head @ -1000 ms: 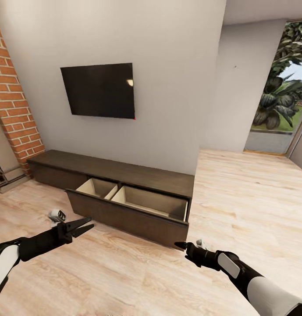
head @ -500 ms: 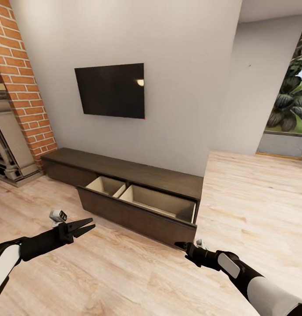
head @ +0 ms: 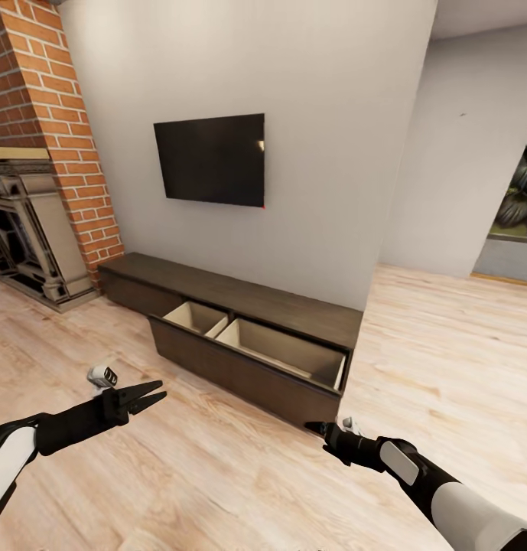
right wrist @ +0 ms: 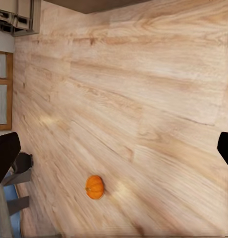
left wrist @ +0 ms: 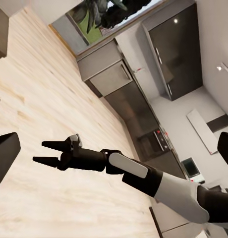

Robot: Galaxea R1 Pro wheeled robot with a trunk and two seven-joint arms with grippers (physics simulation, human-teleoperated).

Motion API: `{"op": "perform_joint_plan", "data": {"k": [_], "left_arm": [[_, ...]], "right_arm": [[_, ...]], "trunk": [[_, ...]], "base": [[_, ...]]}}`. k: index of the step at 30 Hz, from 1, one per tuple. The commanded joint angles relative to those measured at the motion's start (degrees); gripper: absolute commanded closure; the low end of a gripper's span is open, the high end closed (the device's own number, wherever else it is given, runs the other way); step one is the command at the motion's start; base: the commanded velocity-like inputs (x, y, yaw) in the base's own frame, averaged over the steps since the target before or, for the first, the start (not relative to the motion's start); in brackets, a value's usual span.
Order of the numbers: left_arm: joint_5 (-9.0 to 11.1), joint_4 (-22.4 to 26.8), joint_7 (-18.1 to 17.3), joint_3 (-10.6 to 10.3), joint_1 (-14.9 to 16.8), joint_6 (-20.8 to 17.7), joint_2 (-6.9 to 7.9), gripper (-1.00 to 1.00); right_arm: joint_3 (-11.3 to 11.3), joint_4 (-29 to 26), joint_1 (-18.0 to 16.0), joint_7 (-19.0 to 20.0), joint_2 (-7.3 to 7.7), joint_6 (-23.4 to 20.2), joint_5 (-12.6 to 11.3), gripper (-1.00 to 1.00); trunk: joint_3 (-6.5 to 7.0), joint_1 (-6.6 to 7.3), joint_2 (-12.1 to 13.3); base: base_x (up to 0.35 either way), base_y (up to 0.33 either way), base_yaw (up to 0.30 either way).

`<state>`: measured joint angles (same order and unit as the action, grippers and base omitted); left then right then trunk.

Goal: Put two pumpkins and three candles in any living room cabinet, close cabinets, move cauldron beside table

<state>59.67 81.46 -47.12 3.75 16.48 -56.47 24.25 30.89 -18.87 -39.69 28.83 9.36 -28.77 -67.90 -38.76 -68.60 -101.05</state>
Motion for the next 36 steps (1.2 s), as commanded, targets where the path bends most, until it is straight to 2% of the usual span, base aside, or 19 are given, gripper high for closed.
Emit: {"op": "perform_joint_plan", "data": {"k": [1, 16, 26, 36], "left_arm": [[-0.08, 0.02, -0.16, 0.03, 0.04, -0.22, 0.0, -1.0], [-0.05, 0.02, -0.16, -0.06, 0.04, -0.22, 0.0, -1.0], [0.01, 0.02, -0.25, -0.12, 0.04, -0.22, 0.0, -1.0], [-0.04, 0.02, -0.25, -0.15, 0.04, -0.22, 0.03, -1.0]], "right_arm": [[0.23, -0.02, -0.03, 0.09, 0.05, -0.15, -0.3, -1.0], [0.25, -0.07, -0.03, 0.12, 0.02, -0.15, -0.26, -1.0], [0.38, -0.14, -0.03, 0.09, 0.02, -0.15, -0.21, -1.0], [0.49, -0.11, -0.03, 0.08, 0.05, -0.31, -0.21, -1.0]], "trunk": [[-0.05, 0.02, -0.03], [0.09, 0.02, -0.03], [0.43, 0.02, -0.03], [0.44, 0.02, -0.03]], "base": [[-0.123, -0.275, 0.046], [-0.268, -0.141, 0.014], [-0.024, -0.004, 0.205], [0.0, 0.0, 0.013]]}}
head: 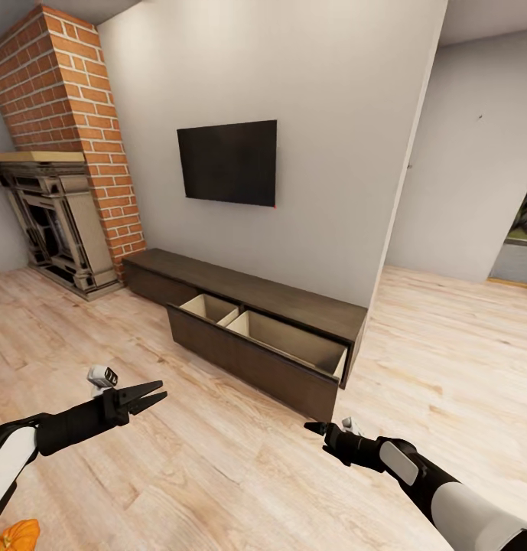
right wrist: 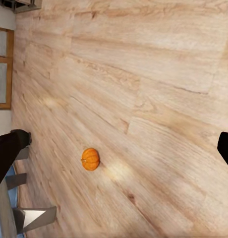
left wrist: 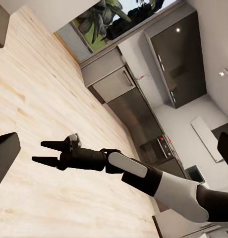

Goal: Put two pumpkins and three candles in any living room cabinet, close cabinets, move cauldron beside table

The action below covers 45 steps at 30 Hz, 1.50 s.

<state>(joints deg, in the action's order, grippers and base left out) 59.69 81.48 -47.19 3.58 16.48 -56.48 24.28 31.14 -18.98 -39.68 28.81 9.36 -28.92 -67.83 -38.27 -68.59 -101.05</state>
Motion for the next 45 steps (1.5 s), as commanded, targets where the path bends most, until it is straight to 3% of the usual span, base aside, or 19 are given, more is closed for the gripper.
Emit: {"op": "perform_joint_plan", "data": {"k": [1, 22, 45], "left_arm": [[-0.06, 0.0, -0.18, 0.03, 0.04, -0.21, -0.01, -1.0], [-0.06, -0.09, -0.12, 0.03, 0.04, -0.21, 0.02, -1.0], [-0.1, -0.15, -0.1, 0.03, 0.04, -0.21, -0.02, -1.0]], "right_arm": [[0.24, -0.01, -0.05, 0.1, 0.04, -0.13, -0.29, -1.0], [0.32, -0.01, -0.05, 0.01, 0.04, -0.08, -0.29, -1.0], [0.4, -0.01, -0.05, 0.01, 0.04, 0.38, -0.21, -1.0]], "trunk": [[-0.06, 0.01, -0.03], [0.42, 0.01, -0.03], [1.07, 0.01, -0.03]], "base": [[0.0, 0.0, 0.0], [-0.006, -0.006, 0.227], [-0.124, -0.116, 0.276]]}}
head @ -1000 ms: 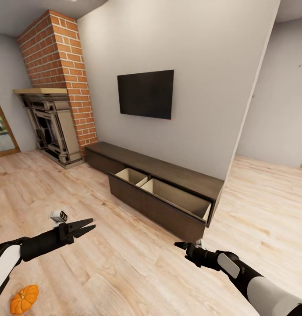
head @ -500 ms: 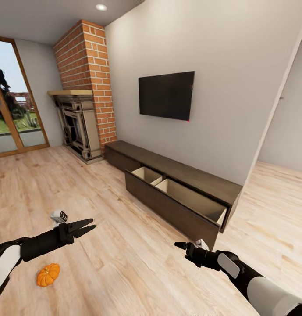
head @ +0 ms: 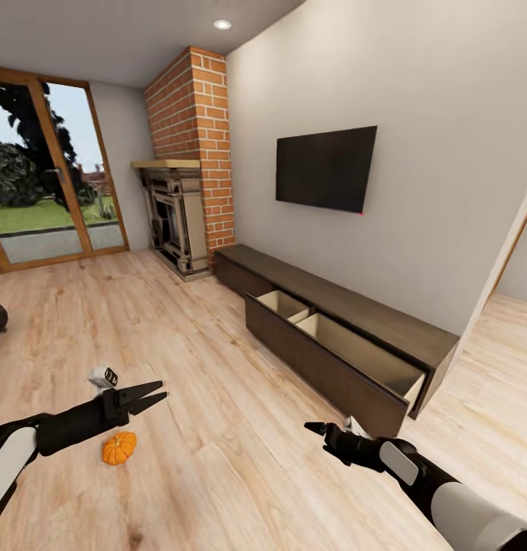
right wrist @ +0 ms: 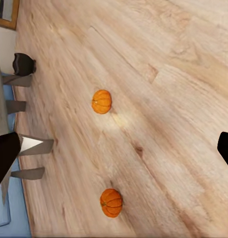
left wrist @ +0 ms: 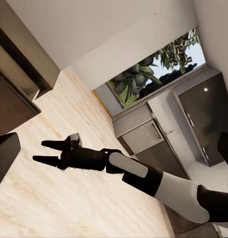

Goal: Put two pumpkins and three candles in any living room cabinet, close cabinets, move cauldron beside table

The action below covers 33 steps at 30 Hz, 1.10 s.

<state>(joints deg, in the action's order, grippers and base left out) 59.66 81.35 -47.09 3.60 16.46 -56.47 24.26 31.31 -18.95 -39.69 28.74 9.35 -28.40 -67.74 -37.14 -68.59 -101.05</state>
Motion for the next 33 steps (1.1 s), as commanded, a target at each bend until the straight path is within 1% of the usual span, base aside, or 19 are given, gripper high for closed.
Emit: {"op": "perform_joint_plan", "data": {"k": [1, 5, 13, 33], "left_arm": [[-0.06, -0.03, -0.19, 0.01, 0.06, -0.21, -0.01, -1.0], [-0.04, -0.05, -0.19, 0.02, 0.06, -0.21, -0.01, -1.0], [-0.03, -0.05, -0.19, 0.04, 0.06, -0.21, -0.01, -1.0], [-0.03, -0.05, -0.19, 0.03, 0.06, -0.21, -0.01, -1.0]], "right_arm": [[0.24, -0.03, -0.03, 0.06, 0.06, 0.5, -0.31, -1.0], [0.24, -0.03, -0.03, 0.02, 0.06, 1.5, -0.35, -1.0], [0.24, -0.01, -0.03, 0.0, 0.06, 1.76, -0.36, -1.0], [0.24, 0.09, -0.03, -0.44, -0.03, 1.76, -0.34, -1.0]], "trunk": [[-0.03, 0.01, -0.03], [0.09, 0.01, -0.03], [0.32, 0.01, -0.03], [0.91, 0.01, -0.03]], "base": [[-0.002, -0.002, 0.276], [-0.003, -0.019, 0.276], [-0.076, -0.159, 0.276], [-0.003, -0.006, 0.276]]}}
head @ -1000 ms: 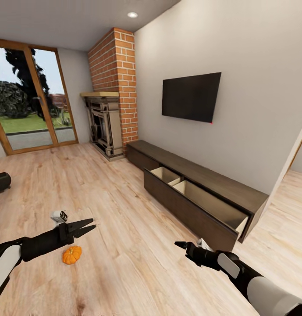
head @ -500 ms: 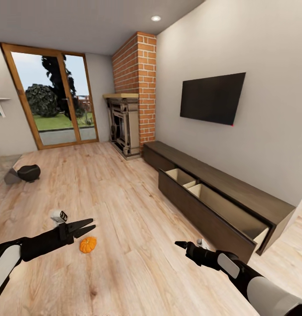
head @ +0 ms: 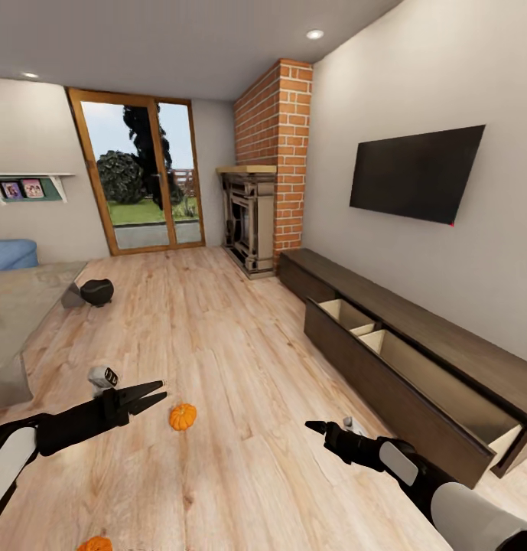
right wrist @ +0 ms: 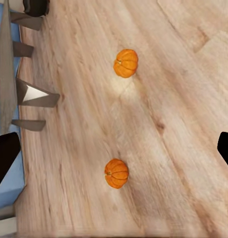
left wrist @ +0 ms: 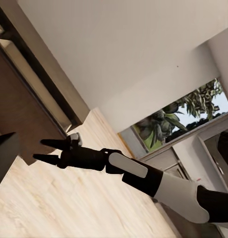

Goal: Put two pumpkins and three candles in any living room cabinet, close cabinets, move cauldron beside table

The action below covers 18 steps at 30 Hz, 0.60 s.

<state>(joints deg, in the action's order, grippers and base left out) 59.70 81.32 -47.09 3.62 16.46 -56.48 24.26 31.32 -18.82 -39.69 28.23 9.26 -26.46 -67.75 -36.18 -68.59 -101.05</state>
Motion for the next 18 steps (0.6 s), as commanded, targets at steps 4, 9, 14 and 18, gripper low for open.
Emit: {"op": "perform_joint_plan", "data": {"k": [4, 9, 14, 18], "left_arm": [[-0.06, -0.02, -0.19, -0.01, 0.06, -0.21, -0.01, -1.0], [-0.08, -0.02, -0.19, 0.02, 0.06, -0.21, -0.01, -1.0], [-0.11, -0.02, -0.19, 0.04, 0.06, -0.21, -0.01, -1.0], [-0.1, -0.02, -0.19, 0.04, 0.06, -0.21, -0.01, -1.0]], "right_arm": [[0.23, -0.07, -0.03, -1.36, -0.04, -0.17, -0.36, -1.0], [0.23, -0.07, -0.03, -1.79, -0.11, -0.17, -0.36, -1.0], [0.23, -0.07, -0.03, -1.85, -0.14, -0.17, -0.36, -1.0], [0.23, -0.07, -0.03, -1.86, -0.17, -0.17, -0.36, -1.0]], "trunk": [[0.06, 0.01, -0.03], [0.21, 0.01, -0.03], [0.35, 0.01, -0.03], [0.47, 0.01, -0.03]], "base": [[0.0, 0.0, 0.276], [0.0, 0.0, 0.276], [0.0, 0.0, 0.276], [-0.018, -0.002, 0.276]]}}
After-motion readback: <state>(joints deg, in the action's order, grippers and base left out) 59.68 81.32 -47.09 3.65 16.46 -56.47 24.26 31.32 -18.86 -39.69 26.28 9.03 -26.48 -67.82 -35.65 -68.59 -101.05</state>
